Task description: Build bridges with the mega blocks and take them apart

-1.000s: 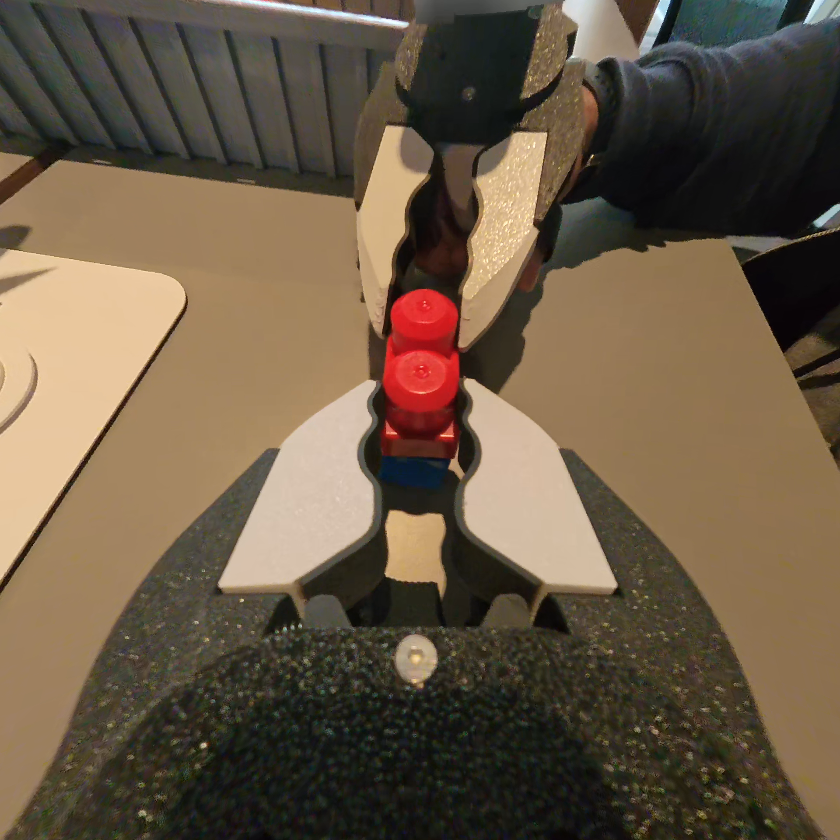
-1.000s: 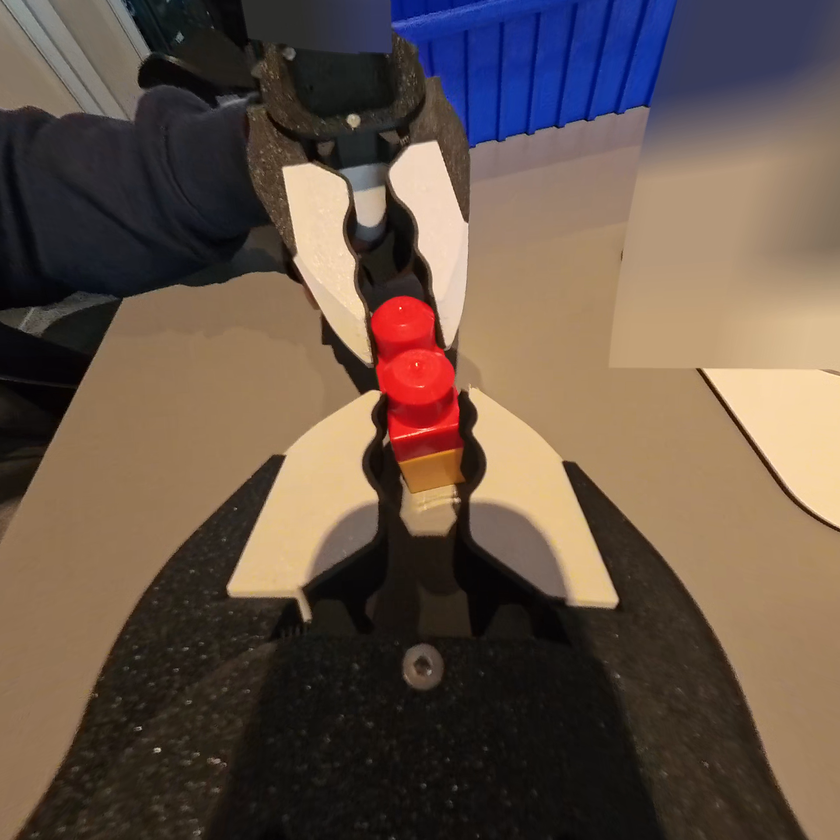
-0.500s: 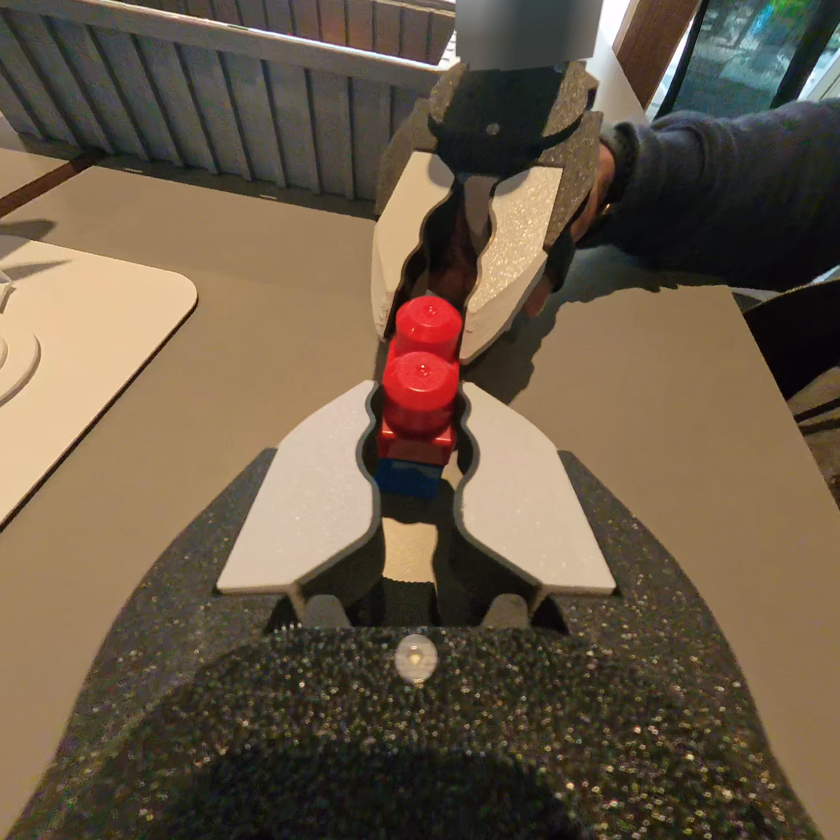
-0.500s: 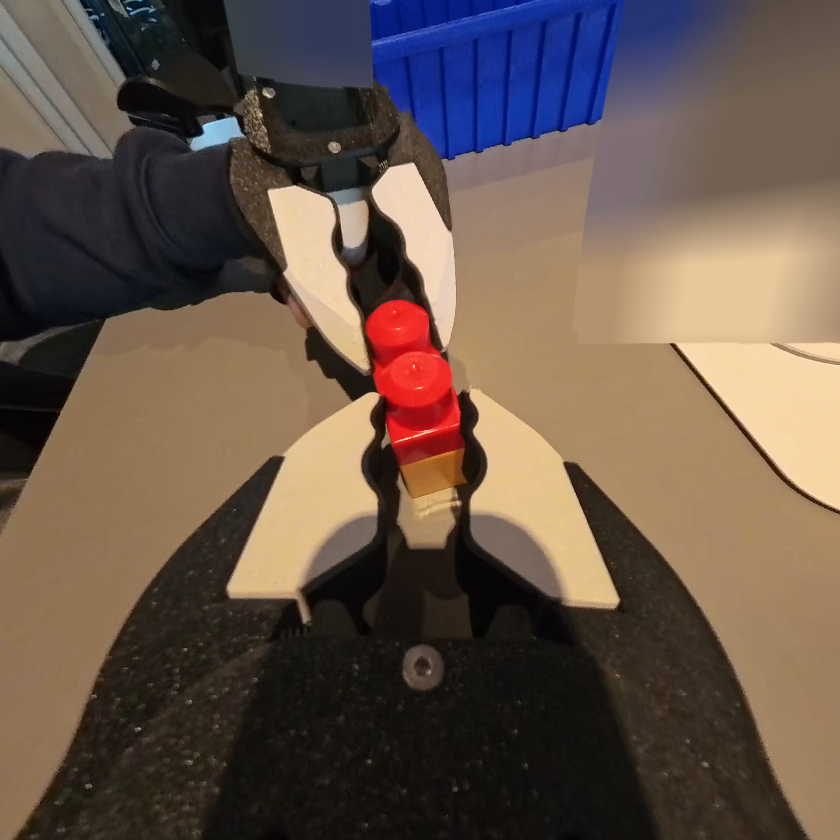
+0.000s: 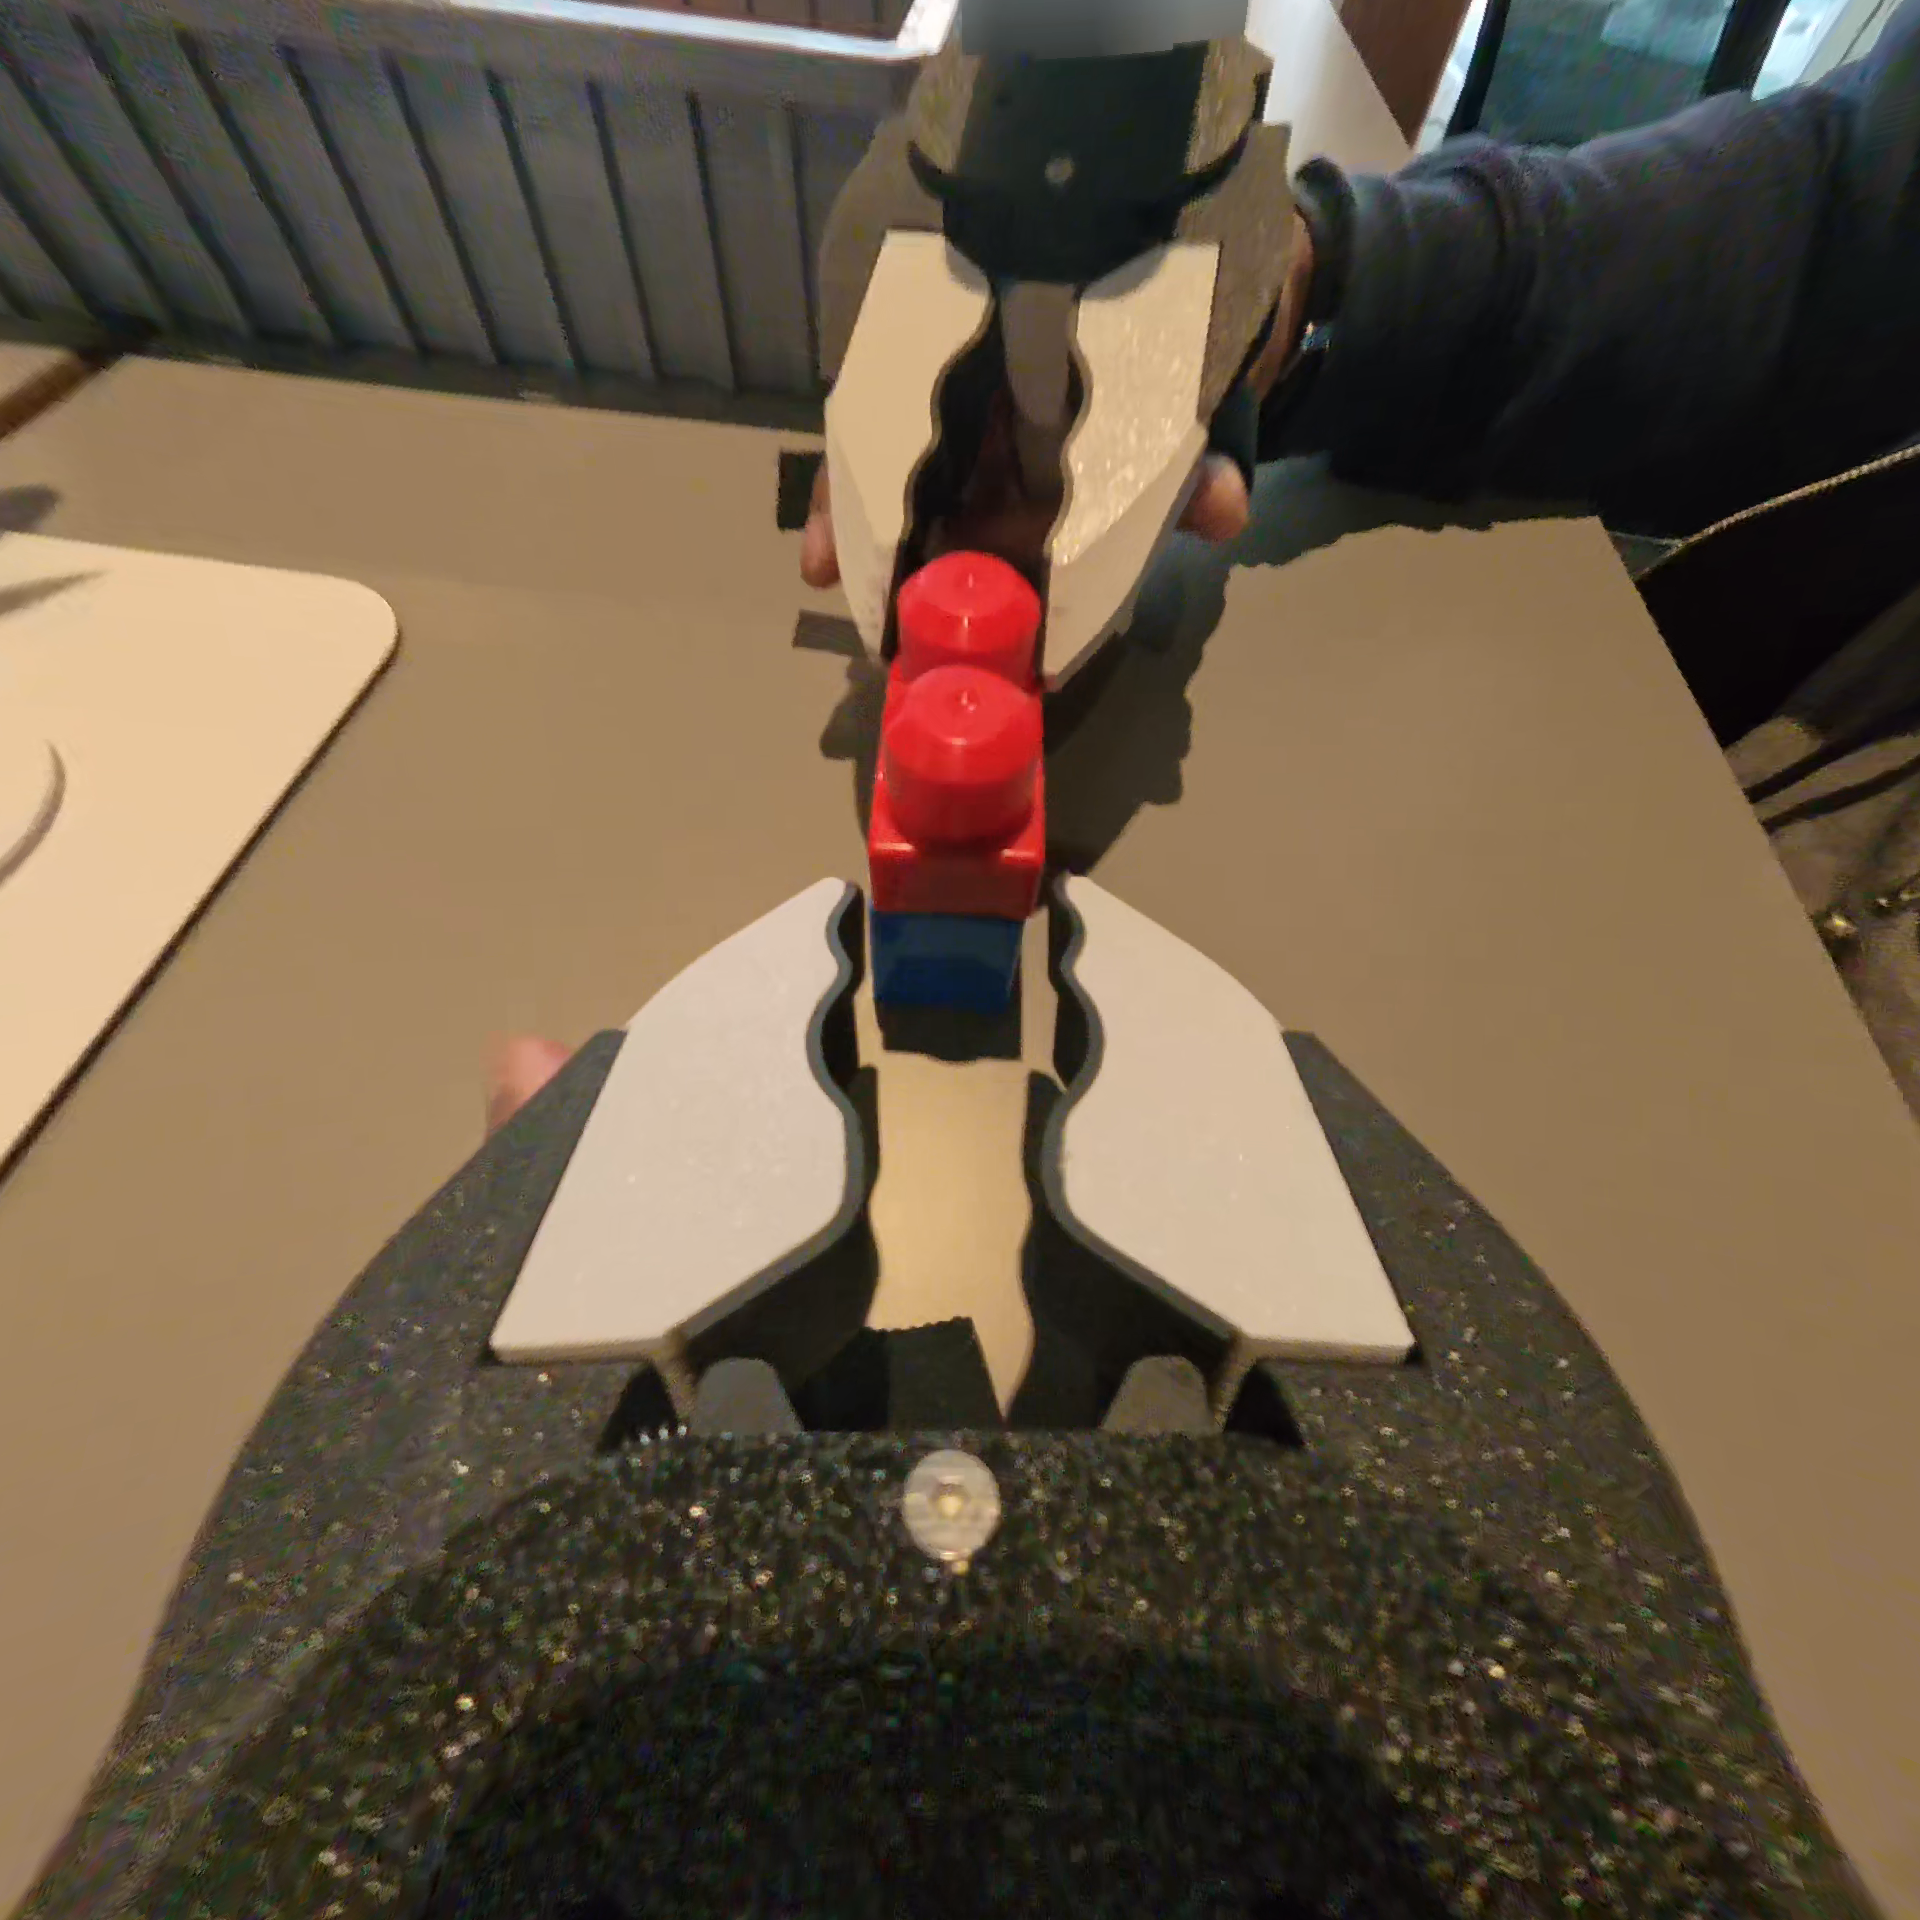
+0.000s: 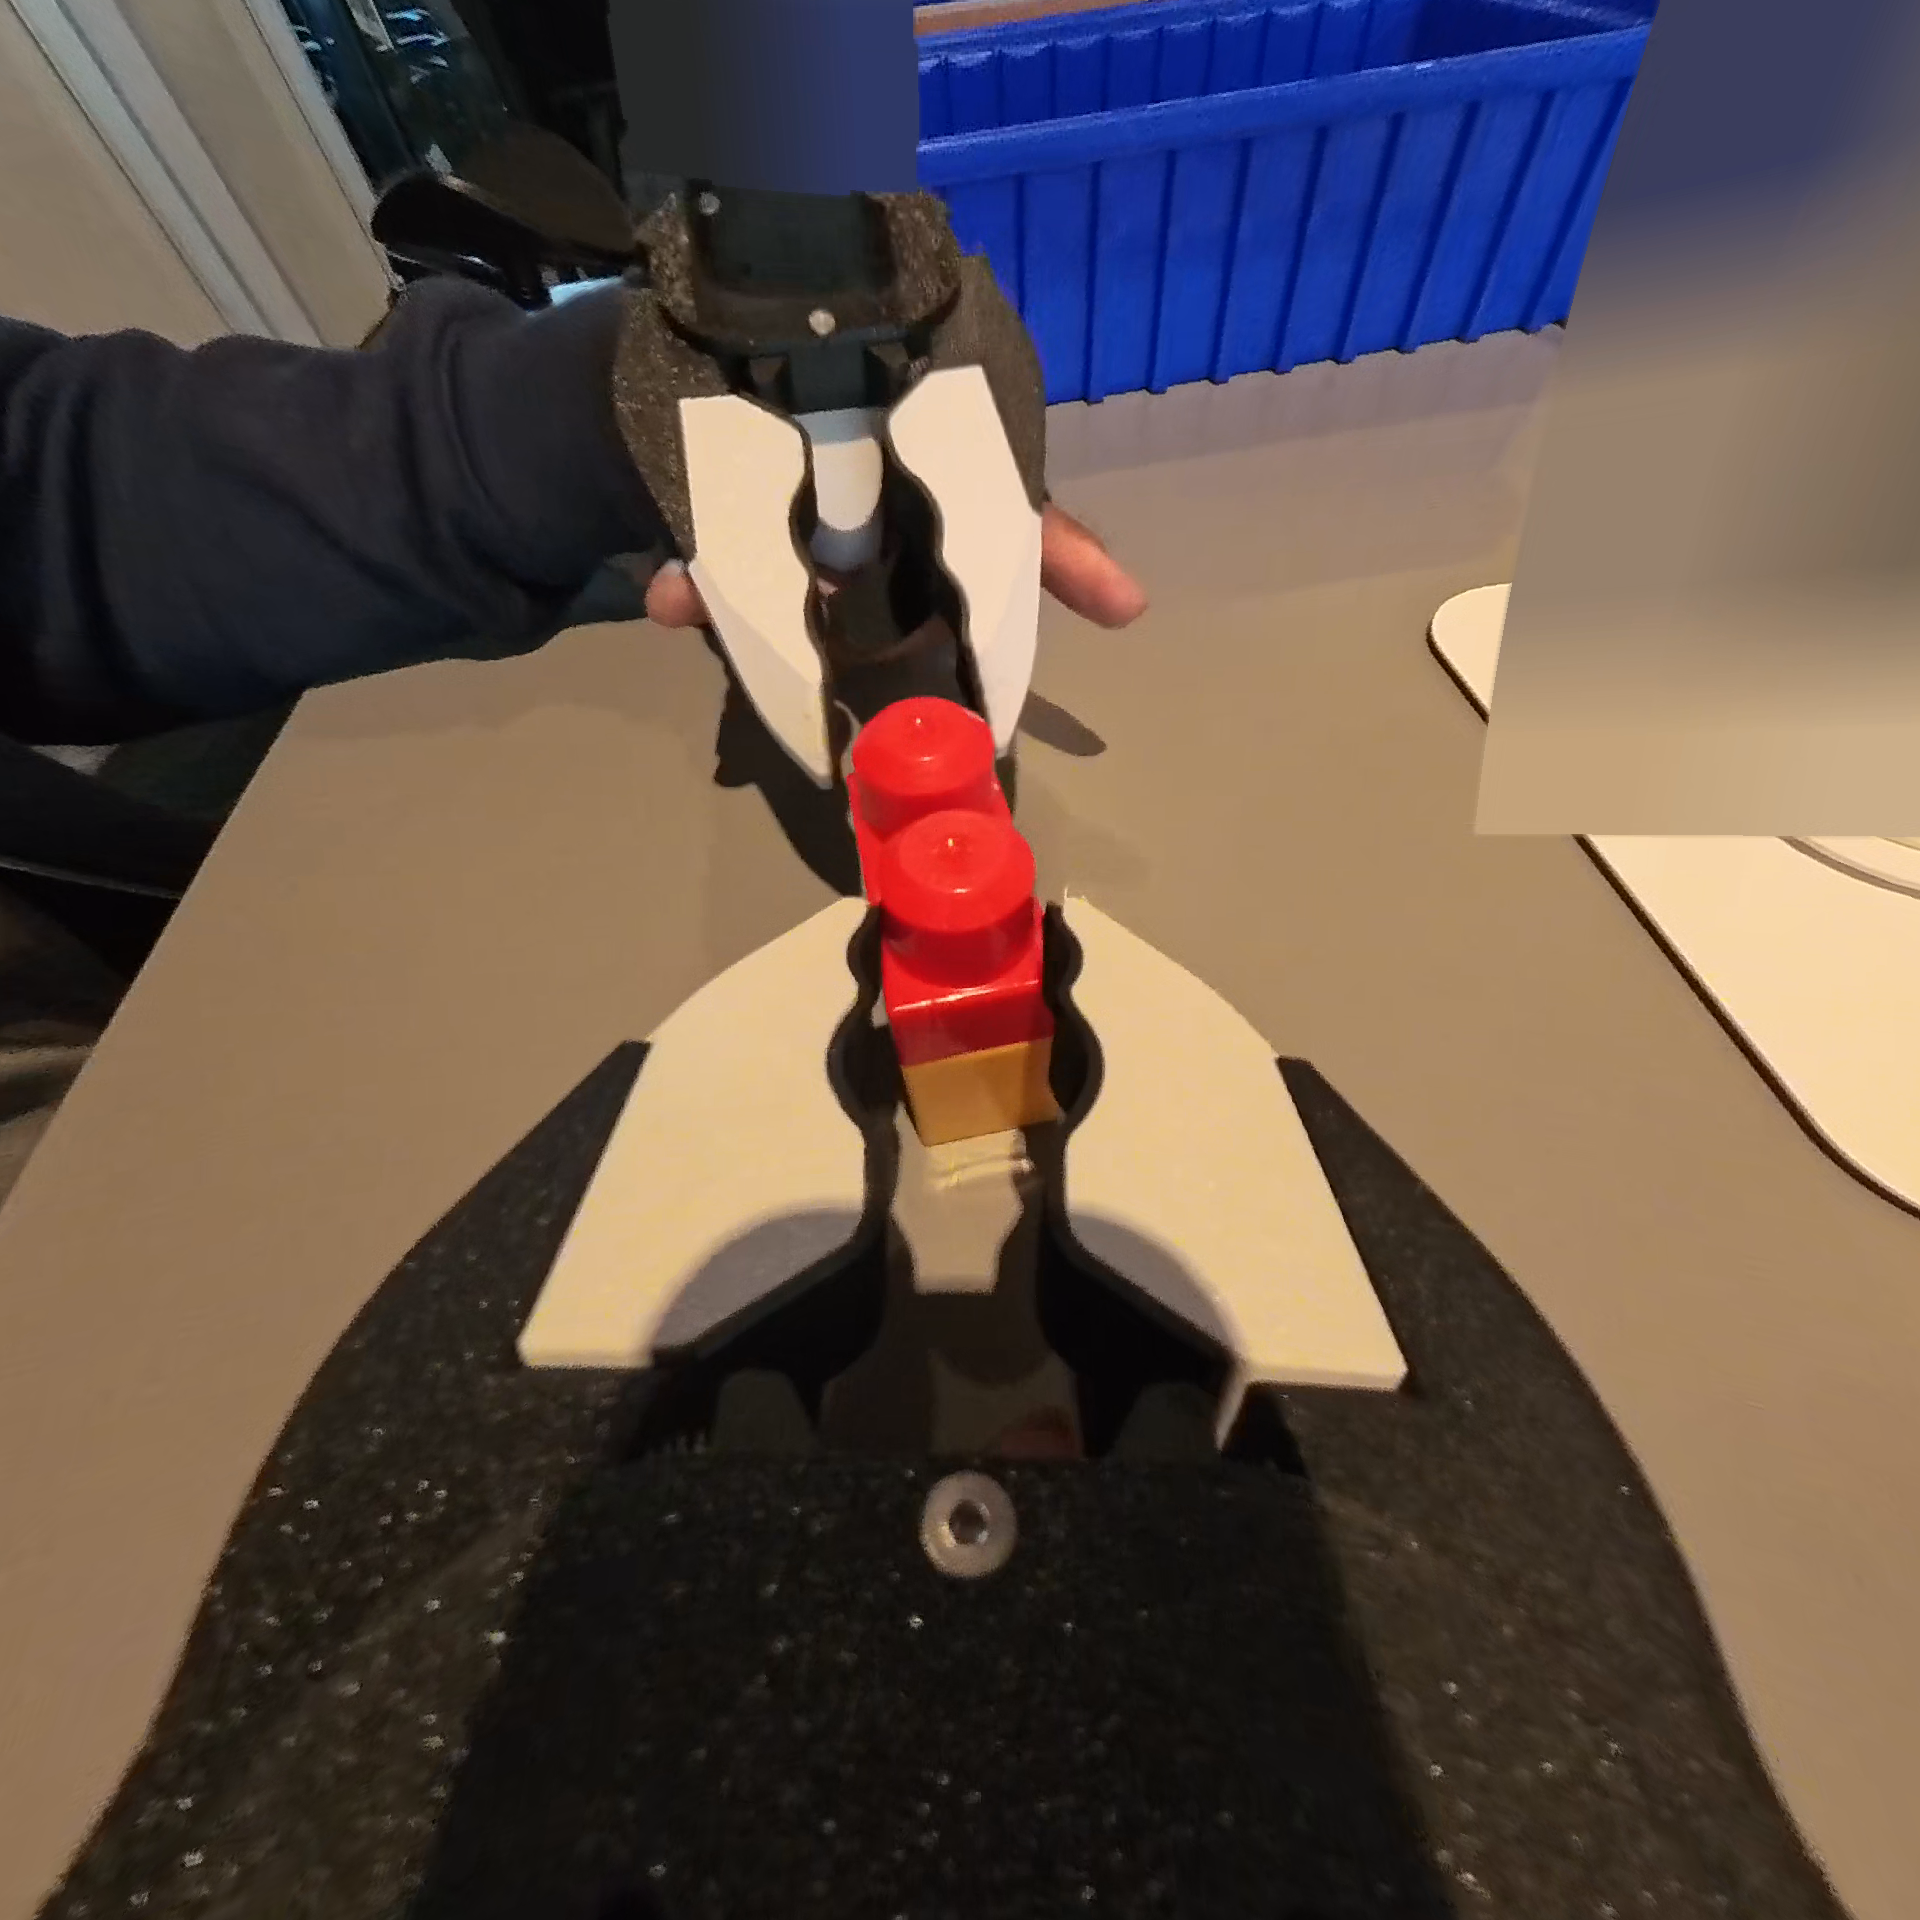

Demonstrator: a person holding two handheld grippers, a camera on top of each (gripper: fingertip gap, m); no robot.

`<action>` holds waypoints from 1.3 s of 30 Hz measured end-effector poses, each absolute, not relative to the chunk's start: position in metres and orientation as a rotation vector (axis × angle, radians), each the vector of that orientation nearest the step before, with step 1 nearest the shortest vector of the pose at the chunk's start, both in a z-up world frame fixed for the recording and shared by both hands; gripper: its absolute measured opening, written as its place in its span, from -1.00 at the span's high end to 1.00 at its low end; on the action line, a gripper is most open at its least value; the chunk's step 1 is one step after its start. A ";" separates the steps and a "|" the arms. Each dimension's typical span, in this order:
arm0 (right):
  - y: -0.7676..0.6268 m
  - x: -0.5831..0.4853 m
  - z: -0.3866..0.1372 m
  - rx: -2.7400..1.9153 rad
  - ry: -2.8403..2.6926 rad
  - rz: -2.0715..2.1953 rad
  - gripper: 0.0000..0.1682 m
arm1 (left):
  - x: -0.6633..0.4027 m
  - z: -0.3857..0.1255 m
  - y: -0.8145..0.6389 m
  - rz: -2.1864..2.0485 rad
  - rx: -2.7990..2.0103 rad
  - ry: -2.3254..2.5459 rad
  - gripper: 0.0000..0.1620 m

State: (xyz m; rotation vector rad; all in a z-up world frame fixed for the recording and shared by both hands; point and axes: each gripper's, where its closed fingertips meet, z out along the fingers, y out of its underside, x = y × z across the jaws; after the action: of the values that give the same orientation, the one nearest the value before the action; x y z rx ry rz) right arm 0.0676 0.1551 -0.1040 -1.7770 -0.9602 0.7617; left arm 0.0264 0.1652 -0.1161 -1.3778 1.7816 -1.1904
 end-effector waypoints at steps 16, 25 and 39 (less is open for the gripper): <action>0.155 0.065 -0.107 -1.814 -0.965 0.791 0.61 | 0.041 -0.160 0.169 -0.744 -1.457 1.983 0.54; 0.160 0.067 -0.108 -1.844 -0.905 0.748 0.60 | 0.043 -0.160 0.173 -0.722 -1.605 1.865 0.55; 0.164 0.069 -0.107 -1.854 -0.856 0.747 0.59 | 0.045 -0.161 0.173 -0.716 -1.695 1.785 0.56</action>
State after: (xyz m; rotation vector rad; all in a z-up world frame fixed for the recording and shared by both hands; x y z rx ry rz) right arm 0.0688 0.1635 -0.1070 -1.8537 -0.8564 0.7471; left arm 0.0447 0.1728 -0.1610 -1.6951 1.7850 -0.7163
